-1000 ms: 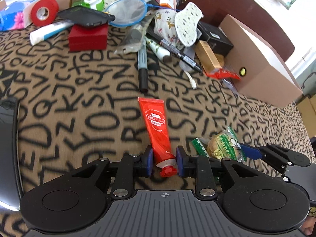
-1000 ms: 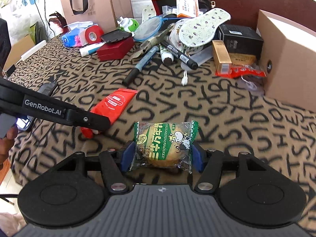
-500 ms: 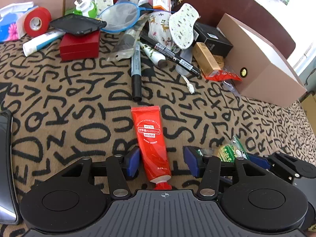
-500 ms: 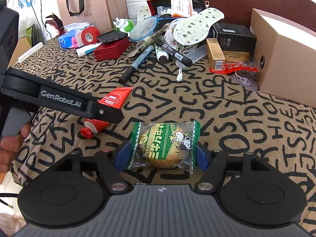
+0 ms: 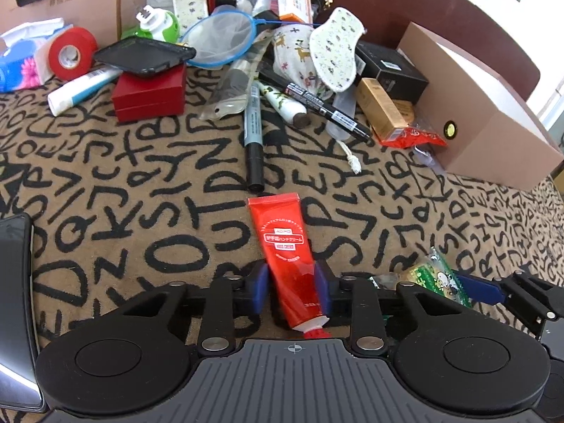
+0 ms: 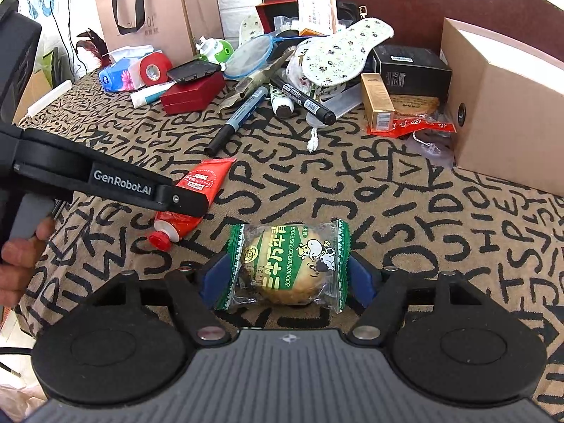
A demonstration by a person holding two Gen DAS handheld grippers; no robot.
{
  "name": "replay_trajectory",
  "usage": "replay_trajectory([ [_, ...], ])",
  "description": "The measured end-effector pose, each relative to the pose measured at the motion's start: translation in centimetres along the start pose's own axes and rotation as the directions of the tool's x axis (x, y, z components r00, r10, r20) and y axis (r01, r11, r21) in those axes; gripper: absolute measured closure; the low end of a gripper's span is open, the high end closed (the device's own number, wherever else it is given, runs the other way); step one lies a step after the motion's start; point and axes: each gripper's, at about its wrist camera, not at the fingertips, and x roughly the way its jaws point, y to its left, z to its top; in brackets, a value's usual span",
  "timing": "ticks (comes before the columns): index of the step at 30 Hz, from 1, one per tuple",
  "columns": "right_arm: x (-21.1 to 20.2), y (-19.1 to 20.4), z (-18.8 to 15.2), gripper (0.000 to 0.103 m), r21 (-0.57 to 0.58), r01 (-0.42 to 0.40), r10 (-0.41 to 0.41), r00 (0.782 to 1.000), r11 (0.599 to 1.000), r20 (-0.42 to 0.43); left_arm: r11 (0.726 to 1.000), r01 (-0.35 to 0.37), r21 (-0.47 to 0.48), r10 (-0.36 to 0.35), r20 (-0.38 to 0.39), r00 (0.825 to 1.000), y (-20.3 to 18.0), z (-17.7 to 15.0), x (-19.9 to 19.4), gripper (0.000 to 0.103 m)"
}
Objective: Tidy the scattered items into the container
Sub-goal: 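Lift the red tube with left tool while right tool lifts the snack bun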
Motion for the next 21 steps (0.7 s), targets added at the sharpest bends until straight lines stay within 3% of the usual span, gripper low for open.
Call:
replay_trajectory([
  [3,0.0,0.0,0.1,0.028,0.000,0.002,-0.002,1.000,1.000,0.000,1.000,0.000,-0.005,0.000,0.001,1.000,0.2,0.2,-0.1,0.076],
  [5,0.0,0.0,0.1,0.028,-0.002,0.005,-0.005,1.000,1.000,0.001,1.000,0.007,-0.010,-0.007,0.004,1.000,0.2,0.2,0.0,0.062],
  [9,0.1,0.0,0.2,0.028,0.000,0.006,-0.006,1.000,1.000,-0.002,1.000,0.003,-0.002,-0.003,0.006,1.000,-0.3,0.3,0.4,0.060],
  [10,0.2,0.0,0.2,0.028,0.001,0.007,-0.007,1.000,1.000,-0.002,1.000,-0.005,0.000,0.005,0.005,1.000,-0.4,0.4,0.5,0.080],
  [11,0.2,0.0,0.2,0.028,0.003,0.007,-0.007,1.000,1.000,0.000,1.000,-0.008,0.006,0.008,0.003,1.000,-0.6,0.6,0.5,0.086],
  [14,0.3,0.0,0.2,0.028,0.005,0.005,-0.005,1.000,1.000,-0.002,0.999,-0.006,0.033,0.006,0.003,1.000,-1.2,0.8,0.3,0.088],
  [17,0.3,-0.1,0.2,0.028,0.005,0.003,-0.003,1.000,1.000,-0.003,0.995,-0.019,0.098,0.018,0.016,1.000,-2.5,0.7,0.4,0.085],
  [19,0.3,-0.1,0.2,0.027,0.008,0.001,-0.001,1.000,1.000,-0.003,0.993,0.005,0.115,-0.005,-0.001,1.000,-3.1,0.8,0.8,0.070],
  [21,0.3,-0.1,0.1,0.028,0.009,0.000,0.000,1.000,1.000,-0.003,0.992,0.009,0.126,-0.008,-0.005,1.000,-3.7,1.0,1.2,0.070],
])
